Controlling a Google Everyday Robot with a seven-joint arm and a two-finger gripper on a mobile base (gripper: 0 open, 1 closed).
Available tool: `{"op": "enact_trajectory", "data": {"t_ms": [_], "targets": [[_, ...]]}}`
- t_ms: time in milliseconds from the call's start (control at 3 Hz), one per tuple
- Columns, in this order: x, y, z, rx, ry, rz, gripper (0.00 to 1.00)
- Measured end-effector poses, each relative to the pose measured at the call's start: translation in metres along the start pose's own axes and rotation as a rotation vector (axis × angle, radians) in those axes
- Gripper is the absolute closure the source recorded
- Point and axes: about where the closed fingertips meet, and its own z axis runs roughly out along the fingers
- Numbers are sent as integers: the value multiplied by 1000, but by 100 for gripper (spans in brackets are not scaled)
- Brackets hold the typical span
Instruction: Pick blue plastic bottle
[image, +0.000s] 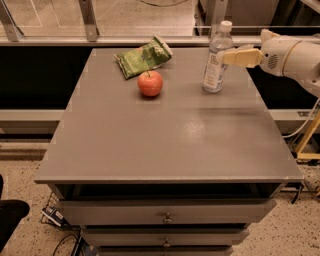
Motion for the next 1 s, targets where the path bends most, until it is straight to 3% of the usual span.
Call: {"op": "enact_trajectory", "data": {"t_ms": [333, 1000], "targets": [[0, 1, 0, -2, 4, -2, 0], [24, 23, 26, -88, 15, 34, 0]]}}
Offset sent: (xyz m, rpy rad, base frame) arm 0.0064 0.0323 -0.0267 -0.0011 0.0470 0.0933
